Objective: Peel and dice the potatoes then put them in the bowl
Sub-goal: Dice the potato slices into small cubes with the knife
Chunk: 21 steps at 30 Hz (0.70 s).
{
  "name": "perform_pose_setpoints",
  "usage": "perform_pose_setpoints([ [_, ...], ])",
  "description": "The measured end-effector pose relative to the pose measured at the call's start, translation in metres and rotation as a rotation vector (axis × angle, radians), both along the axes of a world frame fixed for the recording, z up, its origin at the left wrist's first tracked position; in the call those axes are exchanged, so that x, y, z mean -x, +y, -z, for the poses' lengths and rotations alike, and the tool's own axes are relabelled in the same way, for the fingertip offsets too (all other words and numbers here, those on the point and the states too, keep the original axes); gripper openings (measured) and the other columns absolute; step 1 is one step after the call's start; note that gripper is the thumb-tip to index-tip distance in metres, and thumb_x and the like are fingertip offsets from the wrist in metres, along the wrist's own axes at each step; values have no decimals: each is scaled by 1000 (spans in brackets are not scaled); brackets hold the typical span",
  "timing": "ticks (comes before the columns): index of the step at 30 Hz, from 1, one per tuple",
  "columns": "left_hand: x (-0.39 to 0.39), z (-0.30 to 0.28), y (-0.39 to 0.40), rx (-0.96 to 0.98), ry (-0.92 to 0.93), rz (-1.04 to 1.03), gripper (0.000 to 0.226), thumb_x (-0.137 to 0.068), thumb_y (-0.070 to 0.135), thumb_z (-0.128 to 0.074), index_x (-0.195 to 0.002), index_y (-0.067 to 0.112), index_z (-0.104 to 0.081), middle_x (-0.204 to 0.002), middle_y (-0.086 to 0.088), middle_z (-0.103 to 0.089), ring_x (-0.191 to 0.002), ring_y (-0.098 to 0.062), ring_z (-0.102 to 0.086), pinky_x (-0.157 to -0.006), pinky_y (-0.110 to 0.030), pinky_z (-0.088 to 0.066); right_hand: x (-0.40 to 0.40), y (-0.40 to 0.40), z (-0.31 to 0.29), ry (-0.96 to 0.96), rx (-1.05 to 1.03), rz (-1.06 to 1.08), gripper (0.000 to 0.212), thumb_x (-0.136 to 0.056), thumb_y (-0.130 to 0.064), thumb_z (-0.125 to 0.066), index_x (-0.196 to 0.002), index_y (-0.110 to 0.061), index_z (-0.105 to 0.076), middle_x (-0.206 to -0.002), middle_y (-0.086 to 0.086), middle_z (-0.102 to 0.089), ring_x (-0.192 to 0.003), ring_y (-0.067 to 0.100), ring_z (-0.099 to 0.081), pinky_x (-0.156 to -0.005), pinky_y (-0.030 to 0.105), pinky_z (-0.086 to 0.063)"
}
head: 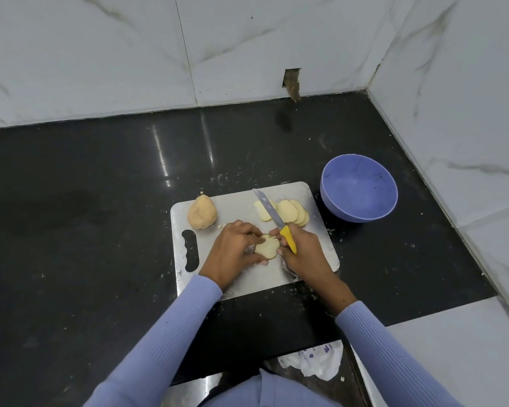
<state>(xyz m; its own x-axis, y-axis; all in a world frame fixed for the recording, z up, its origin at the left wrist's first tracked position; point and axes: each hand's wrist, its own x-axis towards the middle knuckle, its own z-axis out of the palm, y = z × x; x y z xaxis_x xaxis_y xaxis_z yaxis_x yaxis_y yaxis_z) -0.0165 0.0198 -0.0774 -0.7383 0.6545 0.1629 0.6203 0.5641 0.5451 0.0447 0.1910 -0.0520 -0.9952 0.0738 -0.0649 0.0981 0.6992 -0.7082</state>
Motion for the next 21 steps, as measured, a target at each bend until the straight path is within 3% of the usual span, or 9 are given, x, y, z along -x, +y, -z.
perform_pose_setpoints([
  [3, -6, 6, 1, -30, 26, -62, 43, -59, 36, -86, -91, 10, -76, -96, -3, -69, -86, -24, -60, -76, -30, -36, 2, 1, 1, 6, 35, -8, 20, -89, -1, -57, -107, -7, -61, -96, -18, -63, -85, 2, -54, -71, 6, -38],
  [6, -6, 6, -5, 0, 30, -26, 49, -65, 46, -77, -100, 13, -75, -110, -3, -70, -102, -25, -61, -88, -32, -35, -5, 4, 3, 45, 35, 65, 17, -89, -2, -56, -104, -7, -63, -106, -5, -69, -90, 6, -60, -76, 2, -40],
  [10, 5, -3, -16, 27, -27, 4, 31, -71, 29, -80, -100, 18, -76, -116, 5, -68, -119, -23, -54, -106, -43, -19, -12, 5, 6, -8, 67, 89, 23, -84, 0, -62, -107, -6, -62, -110, -1, -69, -97, 16, -64, -86, 28, -52],
  [13, 10, -4, -17, 22, -45, 7, 24, -73, 24, -79, -96, 19, -76, -111, 8, -70, -115, -19, -54, -108, -39, -17, -11, 4, 8, -29, 82, 54, 32, -79, 0, -70, -108, -8, -60, -112, -3, -67, -98, 14, -62, -86, 24, -49],
  [17, 14, -3, -13, -32, -76, 31, 22, -70, 21, -82, -91, 17, -77, -103, 5, -72, -104, -18, -60, -105, -41, -32, -8, 2, 11, -46, 83, 58, 36, -76, -5, -75, -108, -9, -59, -103, -4, -66, -90, 12, -60, -80, 21, -48],
  [21, 19, -2, -13, -73, -122, 96, 21, -67, 17, -83, -86, 12, -78, -98, -1, -74, -100, -18, -64, -103, -40, -37, -7, 2, 12, -30, 88, 70, 35, -77, -4, -75, -108, -11, -60, -102, -3, -66, -90, 8, -61, -80, 14, -49],
])
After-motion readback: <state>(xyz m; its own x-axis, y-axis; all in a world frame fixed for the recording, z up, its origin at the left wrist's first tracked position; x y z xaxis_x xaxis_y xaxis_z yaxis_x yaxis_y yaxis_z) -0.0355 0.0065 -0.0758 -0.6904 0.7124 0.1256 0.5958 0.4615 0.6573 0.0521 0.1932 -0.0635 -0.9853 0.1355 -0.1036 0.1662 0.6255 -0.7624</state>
